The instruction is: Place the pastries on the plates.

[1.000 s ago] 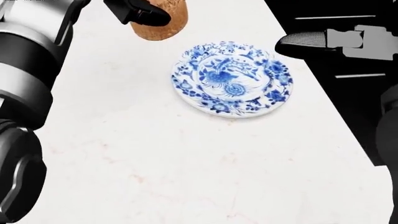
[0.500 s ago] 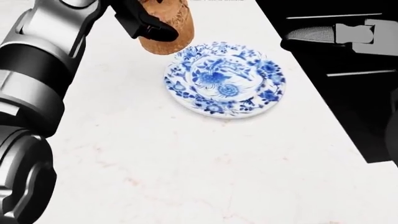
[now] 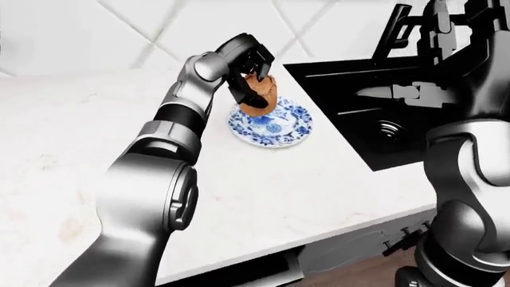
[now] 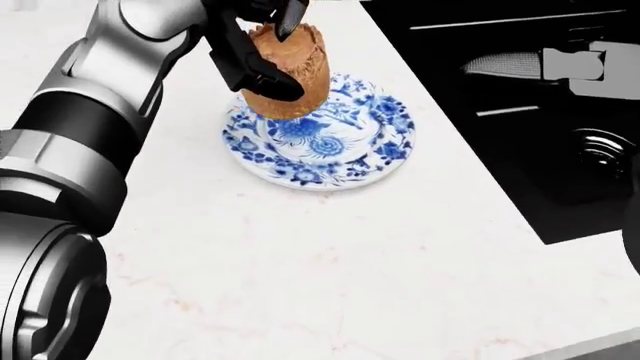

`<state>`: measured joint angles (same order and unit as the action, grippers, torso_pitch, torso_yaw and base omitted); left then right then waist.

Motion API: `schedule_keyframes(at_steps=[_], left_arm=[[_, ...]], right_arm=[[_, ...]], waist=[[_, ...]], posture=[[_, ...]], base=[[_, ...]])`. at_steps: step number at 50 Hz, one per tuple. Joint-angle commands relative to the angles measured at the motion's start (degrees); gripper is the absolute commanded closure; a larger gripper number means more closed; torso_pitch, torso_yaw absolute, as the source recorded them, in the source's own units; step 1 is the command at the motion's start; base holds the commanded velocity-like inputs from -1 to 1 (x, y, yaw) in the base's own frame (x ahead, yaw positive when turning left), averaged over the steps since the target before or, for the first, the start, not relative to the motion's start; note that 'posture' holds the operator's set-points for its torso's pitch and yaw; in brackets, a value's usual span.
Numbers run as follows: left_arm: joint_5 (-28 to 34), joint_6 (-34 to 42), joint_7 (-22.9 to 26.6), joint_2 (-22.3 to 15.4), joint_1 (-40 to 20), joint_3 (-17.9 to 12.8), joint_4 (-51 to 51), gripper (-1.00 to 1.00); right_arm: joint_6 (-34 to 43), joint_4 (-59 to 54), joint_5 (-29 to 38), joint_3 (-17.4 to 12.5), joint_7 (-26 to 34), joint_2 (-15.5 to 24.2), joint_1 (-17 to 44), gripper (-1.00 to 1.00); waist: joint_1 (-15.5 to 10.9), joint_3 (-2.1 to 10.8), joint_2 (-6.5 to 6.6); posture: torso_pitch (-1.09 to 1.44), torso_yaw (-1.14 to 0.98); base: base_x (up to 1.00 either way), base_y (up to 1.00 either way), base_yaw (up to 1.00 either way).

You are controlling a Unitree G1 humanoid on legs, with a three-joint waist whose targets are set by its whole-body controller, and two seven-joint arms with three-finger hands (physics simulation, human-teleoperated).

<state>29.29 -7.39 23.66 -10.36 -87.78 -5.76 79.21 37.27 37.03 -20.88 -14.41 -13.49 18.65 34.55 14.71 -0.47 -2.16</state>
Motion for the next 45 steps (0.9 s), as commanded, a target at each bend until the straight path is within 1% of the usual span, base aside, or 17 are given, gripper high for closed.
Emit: schedule_keyframes(at_steps=[1, 8, 10, 15, 22, 35, 36, 37, 38, 39, 40, 41, 42, 43, 45], left_arm=[[-0.50, -1.51, -0.68, -0.46, -2.57, -0.32, -2.55, 1.00], [-0.83, -1.20, -0.61, -0.59, -2.72, -0.68, -2.62, 1.00], [-0.46, 0.65, -0.65, -0.77, -2.75, -0.42, -2.60, 1.00], [1.66, 1.71, -1.03, -1.52, -2.23, 0.67, -2.60, 1.00], [3.74, 2.53, -0.37, -2.35, -1.62, 1.24, -2.76, 1.00], [4.40, 2.23, 0.99, -1.39, -0.37, 1.26, -2.70, 1.00], [4.36, 2.34, 0.97, -1.37, -0.32, 1.17, -2.69, 0.94], [4.46, 2.34, 1.04, -1.41, -0.26, 1.21, -2.68, 0.95], [4.55, 2.31, 1.05, -1.42, -0.20, 1.24, -2.67, 0.84], [4.66, 2.35, 1.14, -1.44, -0.12, 1.28, -2.66, 0.84], [4.81, 2.49, 1.11, -1.48, -0.09, 1.33, -2.65, 0.76], [4.89, 2.55, 0.99, -1.55, -0.13, 1.31, -2.66, 0.73], [5.13, 2.67, 1.11, -1.65, -0.16, 1.44, -2.64, 0.65], [5.28, 2.74, 1.17, -1.72, -0.20, 1.48, -2.64, 0.51], [5.41, 2.74, 1.31, -1.78, -0.29, 1.42, -2.67, 0.48]], right_arm=[[-1.34, 1.06, 0.17, -0.44, 0.03, 0.62, 1.47, -1.00], [-1.39, 0.69, 0.20, -0.33, 0.13, 0.68, 1.92, -1.00], [-1.62, 0.34, 0.34, -0.10, 0.17, 0.59, 2.12, -1.00], [-1.89, 0.06, 0.59, -0.05, 0.41, 0.52, 2.00, -1.00], [-2.03, -0.09, 0.99, 0.38, 0.50, 0.03, 2.06, -1.00], [-2.71, 0.09, 1.31, 0.22, 0.80, -0.42, 0.89, -1.00], [-2.76, 0.01, 1.28, 0.16, 0.81, -0.45, 0.90, -1.00], [-2.74, 0.04, 1.29, 0.17, 0.76, -0.45, 0.92, -1.00], [-2.69, 0.14, 1.29, 0.23, 0.76, -0.45, 0.89, -1.00], [-2.81, 0.07, 1.32, 0.20, 0.75, -0.53, 0.78, -1.00], [-2.84, 0.08, 1.40, 0.25, 0.74, -0.51, 0.73, -1.00], [-2.79, 0.09, 1.40, 0.30, 0.75, -0.52, 0.80, -1.00], [-2.73, 0.05, 1.35, 0.28, 0.75, -0.51, 0.98, -1.00], [-2.64, 0.00, 1.39, 0.30, 0.72, -0.44, 1.13, -1.00], [-2.58, 0.02, 1.40, 0.31, 0.77, -0.38, 1.16, -1.00]], waist=[[0.43, 1.73, -0.15], [3.31, 2.12, -0.46], [3.95, 2.22, -0.50], [5.27, 2.53, -0.51], [6.44, 2.97, -0.38], [7.57, 3.50, -0.25], [7.65, 3.53, -0.23], [7.73, 3.56, -0.21], [7.82, 3.60, -0.18], [7.90, 3.63, -0.14], [7.99, 3.65, -0.11], [8.07, 3.67, -0.08], [8.15, 3.69, -0.05], [8.24, 3.72, -0.02], [8.41, 3.75, 0.04]], posture=[[0.00, -0.32], [0.00, -0.35], [0.00, -0.35], [0.00, -0.35], [0.00, -0.35], [0.00, -0.35], [0.00, -0.35], [0.00, -0.35], [0.00, -0.35], [0.00, -0.35], [0.00, -0.35], [0.00, -0.35], [0.00, -0.35], [0.00, -0.35], [0.00, -0.35]], base=[[0.00, 0.00, 0.00], [0.00, 0.00, 0.00], [0.00, 0.00, 0.00], [0.00, 0.00, 0.00], [0.00, 0.00, 0.00], [0.00, 0.00, 0.00], [0.00, 0.00, 0.00], [0.00, 0.00, 0.00], [0.00, 0.00, 0.00], [0.00, 0.00, 0.00], [0.00, 0.00, 0.00], [0.00, 0.00, 0.00], [0.00, 0.00, 0.00], [0.00, 0.00, 0.00], [0.00, 0.00, 0.00]])
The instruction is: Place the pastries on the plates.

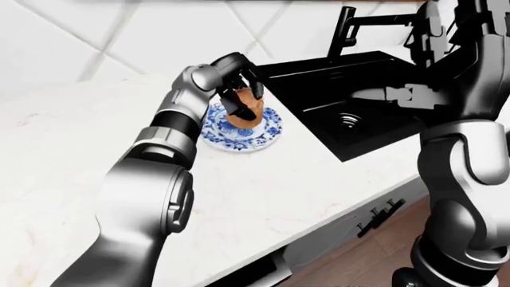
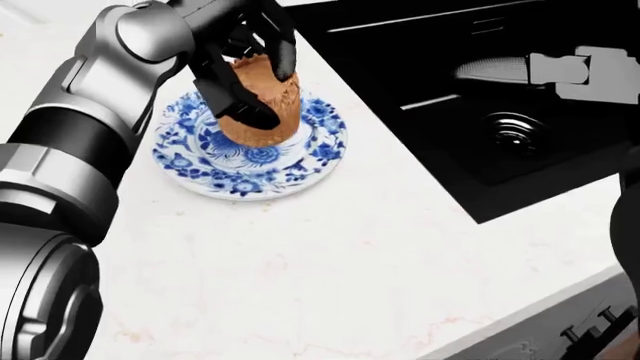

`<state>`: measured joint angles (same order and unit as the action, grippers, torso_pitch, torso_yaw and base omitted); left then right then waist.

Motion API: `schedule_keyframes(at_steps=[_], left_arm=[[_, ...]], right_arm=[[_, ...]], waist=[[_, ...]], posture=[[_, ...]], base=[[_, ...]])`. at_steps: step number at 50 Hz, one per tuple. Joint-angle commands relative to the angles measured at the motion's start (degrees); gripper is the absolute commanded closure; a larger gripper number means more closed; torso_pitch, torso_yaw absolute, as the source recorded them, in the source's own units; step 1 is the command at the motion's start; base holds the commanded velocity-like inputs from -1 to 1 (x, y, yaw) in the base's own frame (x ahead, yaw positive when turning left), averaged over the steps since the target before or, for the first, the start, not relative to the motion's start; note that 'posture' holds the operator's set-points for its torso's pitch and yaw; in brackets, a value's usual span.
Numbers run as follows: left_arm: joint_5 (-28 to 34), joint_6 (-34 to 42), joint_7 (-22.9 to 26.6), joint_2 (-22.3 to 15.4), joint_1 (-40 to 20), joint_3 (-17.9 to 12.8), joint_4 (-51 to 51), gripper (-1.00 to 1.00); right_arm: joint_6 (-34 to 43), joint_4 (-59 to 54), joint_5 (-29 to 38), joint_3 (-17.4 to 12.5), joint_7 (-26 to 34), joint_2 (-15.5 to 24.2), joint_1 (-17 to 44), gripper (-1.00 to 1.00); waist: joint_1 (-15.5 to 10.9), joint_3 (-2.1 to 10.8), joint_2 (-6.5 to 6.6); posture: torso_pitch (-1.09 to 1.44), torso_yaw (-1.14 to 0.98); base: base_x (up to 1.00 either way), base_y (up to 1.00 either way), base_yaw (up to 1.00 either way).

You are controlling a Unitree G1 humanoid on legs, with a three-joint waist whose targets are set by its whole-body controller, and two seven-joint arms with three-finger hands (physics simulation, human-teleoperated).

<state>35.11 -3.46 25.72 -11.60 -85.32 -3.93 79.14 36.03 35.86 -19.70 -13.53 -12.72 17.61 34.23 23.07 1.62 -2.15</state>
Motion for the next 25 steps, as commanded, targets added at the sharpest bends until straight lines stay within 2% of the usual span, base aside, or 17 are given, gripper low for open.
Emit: schedule_keyframes(at_steps=[1, 3, 4, 6, 8, 9, 10, 20, 25], left_arm=[[-0.33, -1.19, -0.65, -0.58, -2.81, -0.40, -2.59, 0.43], [-0.01, -1.31, -0.71, -0.66, -2.89, -0.30, -2.58, 0.28], [-0.01, -1.21, -0.65, -0.66, -2.94, -0.37, -2.58, -0.03], [0.16, -1.23, -0.82, -0.73, -3.01, -0.37, -2.57, -0.18], [0.48, -1.07, -0.63, -0.78, -3.01, -0.22, -2.56, -0.56], [0.49, -0.95, -0.79, -0.81, -3.08, -0.31, -2.57, -0.90], [0.59, -0.99, -0.75, -0.84, -3.10, -0.29, -2.56, -0.96], [1.35, -0.70, -1.18, -1.34, -3.25, -0.35, -2.55, -1.00], [0.30, -0.31, -1.64, -2.20, -5.21, -1.39, -2.69, -1.00]], right_arm=[[-1.35, 1.17, 0.13, -0.61, 0.01, 0.59, 1.51, -1.00], [-1.36, 0.93, 0.20, -0.57, 0.02, 0.66, 1.79, -1.00], [-1.31, 0.86, 0.07, -0.59, 0.02, 0.62, 1.96, -1.00], [-1.35, 0.77, 0.01, -0.68, 0.04, 0.69, 1.96, -1.00], [-1.37, 0.72, 0.02, -0.66, 0.02, 0.78, 1.97, -1.00], [-1.44, 0.68, 0.01, -0.57, 0.01, 0.72, 1.99, -1.00], [-1.49, 0.63, 0.06, -0.51, 0.01, 0.70, 1.94, -1.00], [-1.41, 0.81, 0.16, -0.43, -0.09, 0.65, 1.80, -1.00], [-1.46, 1.04, 0.26, -0.47, 0.00, 0.53, 1.48, -1.00]], waist=[[0.13, 1.66, 0.04], [0.25, 1.68, 0.07], [0.31, 1.68, 0.07], [0.44, 1.71, 0.09], [0.54, 1.73, 0.10], [0.58, 1.74, 0.10], [0.63, 1.75, 0.11], [1.07, 1.83, 0.22], [1.23, 1.81, 0.24]], posture=[[0.00, -0.35], [0.00, -0.35], [0.00, -0.35], [0.00, -0.35], [0.00, -0.35], [0.00, -0.35], [0.00, -0.35], [0.00, -0.35], [0.00, -0.35]], base=[[0.00, 0.00, 0.00], [0.00, 0.00, 0.00], [0.00, 0.00, 0.00], [0.00, 0.00, 0.00], [0.00, 0.00, 0.00], [0.00, 0.00, 0.00], [0.00, 0.00, 0.00], [0.00, 0.00, 0.00], [0.00, 0.00, 0.00]])
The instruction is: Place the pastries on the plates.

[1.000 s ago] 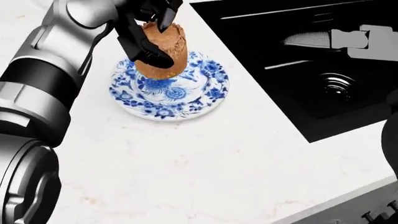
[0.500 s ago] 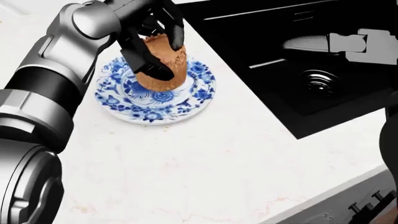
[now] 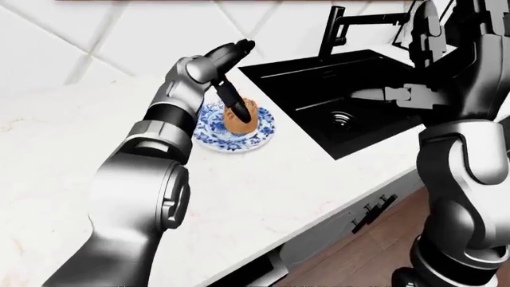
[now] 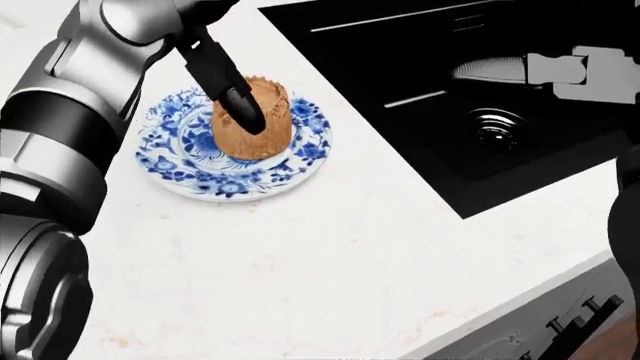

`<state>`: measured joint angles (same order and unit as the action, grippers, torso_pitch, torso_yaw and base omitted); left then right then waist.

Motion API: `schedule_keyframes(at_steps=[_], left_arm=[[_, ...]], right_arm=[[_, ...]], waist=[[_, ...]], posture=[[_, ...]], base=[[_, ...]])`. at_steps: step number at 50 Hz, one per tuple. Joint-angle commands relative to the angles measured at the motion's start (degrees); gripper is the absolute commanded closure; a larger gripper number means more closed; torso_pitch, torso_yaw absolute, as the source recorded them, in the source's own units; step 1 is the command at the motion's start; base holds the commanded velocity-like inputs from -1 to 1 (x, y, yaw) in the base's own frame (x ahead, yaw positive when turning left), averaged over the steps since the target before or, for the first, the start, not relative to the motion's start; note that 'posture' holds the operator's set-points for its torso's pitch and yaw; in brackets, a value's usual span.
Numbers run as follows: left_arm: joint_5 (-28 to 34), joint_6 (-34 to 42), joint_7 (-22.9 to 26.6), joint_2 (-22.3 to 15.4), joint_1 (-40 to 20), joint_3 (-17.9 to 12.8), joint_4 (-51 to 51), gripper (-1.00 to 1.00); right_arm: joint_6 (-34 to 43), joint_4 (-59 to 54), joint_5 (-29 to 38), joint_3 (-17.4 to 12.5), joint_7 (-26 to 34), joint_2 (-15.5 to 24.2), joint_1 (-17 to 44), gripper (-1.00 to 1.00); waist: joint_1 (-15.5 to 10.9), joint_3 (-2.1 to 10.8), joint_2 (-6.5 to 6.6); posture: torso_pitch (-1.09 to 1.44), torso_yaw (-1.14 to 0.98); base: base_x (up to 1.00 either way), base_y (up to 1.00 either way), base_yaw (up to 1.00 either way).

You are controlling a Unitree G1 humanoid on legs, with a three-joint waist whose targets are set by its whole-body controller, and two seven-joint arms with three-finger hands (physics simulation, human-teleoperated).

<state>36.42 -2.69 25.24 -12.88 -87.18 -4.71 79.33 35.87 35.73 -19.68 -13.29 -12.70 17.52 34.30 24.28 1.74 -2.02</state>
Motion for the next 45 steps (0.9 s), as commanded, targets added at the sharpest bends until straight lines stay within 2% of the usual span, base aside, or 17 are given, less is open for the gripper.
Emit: schedule_keyframes(at_steps=[1, 8, 20, 25, 31, 35, 45], left_arm=[[-1.40, -0.99, -1.56, -1.36, -4.04, -0.93, -2.92, -1.00], [-3.74, -0.62, -3.45, -5.29, -8.04, -2.01, -3.63, -1.00], [-6.66, -0.79, -4.75, -11.25, -9.72, -2.26, -5.84, -1.00], [-8.91, -1.87, -6.81, -13.65, -9.45, -2.71, -8.54, -1.00], [-11.24, -0.72, -6.17, -17.61, -9.45, -2.51, -15.33, -1.00], [-12.85, 3.33, -4.55, -19.75, -9.96, -2.80, -22.62, -1.00], [-14.67, 16.37, -0.67, -20.97, -4.22, -3.46, -45.54, -1.00]], right_arm=[[-1.17, 1.39, 0.11, -0.79, -0.01, 0.59, 1.30, -1.00], [-0.87, 1.53, 0.44, -0.20, -0.16, 0.30, 1.61, -1.00], [0.65, 1.14, 0.67, -0.09, 0.02, 0.75, 4.19, -1.00], [0.82, 1.36, 0.85, -0.30, 0.03, 1.11, 3.94, -1.00], [1.57, 1.68, 1.13, 0.23, -0.08, 0.93, 4.68, -1.00], [1.83, 2.06, 0.97, 0.17, -0.01, 0.67, 4.56, -1.00], [1.43, 1.90, 1.66, 0.73, 0.19, 0.39, 4.36, -1.00]], waist=[[0.05, 1.68, 0.11], [0.41, 1.29, 0.24], [0.61, 1.11, 0.61], [0.64, 0.86, 0.65], [0.88, 0.55, 0.91], [0.98, 0.33, 1.06], [1.14, -0.30, 1.27]], posture=[[0.00, -0.35], [0.00, -0.35], [0.00, -0.35], [0.00, -0.35], [0.00, -0.35], [0.00, -0.35], [0.00, -0.35]], base=[[0.00, 0.00, 0.00], [0.00, 0.00, 0.00], [0.00, 0.00, 0.00], [0.00, 0.00, 0.00], [0.00, 0.00, 0.00], [0.00, 0.00, 0.00], [0.00, 0.00, 0.00]])
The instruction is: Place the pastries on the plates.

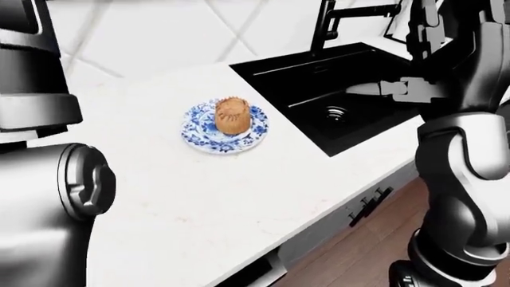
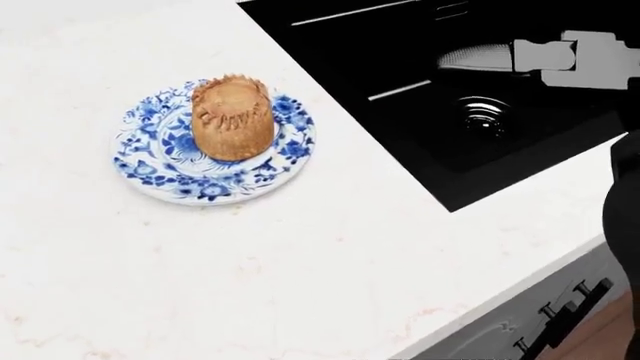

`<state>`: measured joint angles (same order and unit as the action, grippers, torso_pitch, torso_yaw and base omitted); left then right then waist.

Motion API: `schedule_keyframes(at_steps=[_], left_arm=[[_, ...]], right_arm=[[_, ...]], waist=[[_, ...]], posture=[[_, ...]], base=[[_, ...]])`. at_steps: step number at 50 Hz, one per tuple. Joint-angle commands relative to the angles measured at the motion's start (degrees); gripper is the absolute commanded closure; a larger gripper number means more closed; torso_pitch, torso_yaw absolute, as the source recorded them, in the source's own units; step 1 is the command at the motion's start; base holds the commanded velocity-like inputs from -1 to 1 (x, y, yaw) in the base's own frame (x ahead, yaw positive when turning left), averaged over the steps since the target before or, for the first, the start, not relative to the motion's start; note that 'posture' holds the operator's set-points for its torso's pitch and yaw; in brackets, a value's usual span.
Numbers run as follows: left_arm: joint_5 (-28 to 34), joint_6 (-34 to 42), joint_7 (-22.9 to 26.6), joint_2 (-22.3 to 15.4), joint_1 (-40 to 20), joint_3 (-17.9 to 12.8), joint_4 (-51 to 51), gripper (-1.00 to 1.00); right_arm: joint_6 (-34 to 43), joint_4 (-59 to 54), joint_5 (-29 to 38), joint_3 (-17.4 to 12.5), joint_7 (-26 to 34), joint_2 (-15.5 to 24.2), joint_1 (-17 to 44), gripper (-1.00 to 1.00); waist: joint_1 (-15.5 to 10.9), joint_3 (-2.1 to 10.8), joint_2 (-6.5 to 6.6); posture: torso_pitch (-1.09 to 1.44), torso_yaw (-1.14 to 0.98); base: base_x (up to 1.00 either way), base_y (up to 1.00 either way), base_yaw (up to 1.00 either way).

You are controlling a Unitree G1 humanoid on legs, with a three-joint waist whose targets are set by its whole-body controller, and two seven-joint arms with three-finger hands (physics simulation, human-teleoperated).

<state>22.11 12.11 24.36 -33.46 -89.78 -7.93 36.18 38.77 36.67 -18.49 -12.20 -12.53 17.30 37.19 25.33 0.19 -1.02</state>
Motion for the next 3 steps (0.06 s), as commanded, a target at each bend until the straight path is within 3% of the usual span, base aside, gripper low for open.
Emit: schedule_keyframes(at_steps=[1, 3], left_arm=[[-0.22, 2.65, 0.75, -0.72, -1.28, -0.16, -4.06, -1.00], [-0.55, 6.54, 1.33, -1.02, 0.21, -0.90, -9.85, -1.00]], right_arm=[[-1.26, 1.08, 0.37, -0.51, -0.04, 0.53, 1.66, -1.00], [-0.94, 1.48, 0.33, -0.66, -0.03, 0.66, 1.64, -1.00]], waist=[[0.10, 1.22, 0.31], [0.16, 1.15, 0.40]], posture=[[0.00, -0.35], [0.00, -0.35]], base=[[0.00, 0.00, 0.00], [0.00, 0.00, 0.00]])
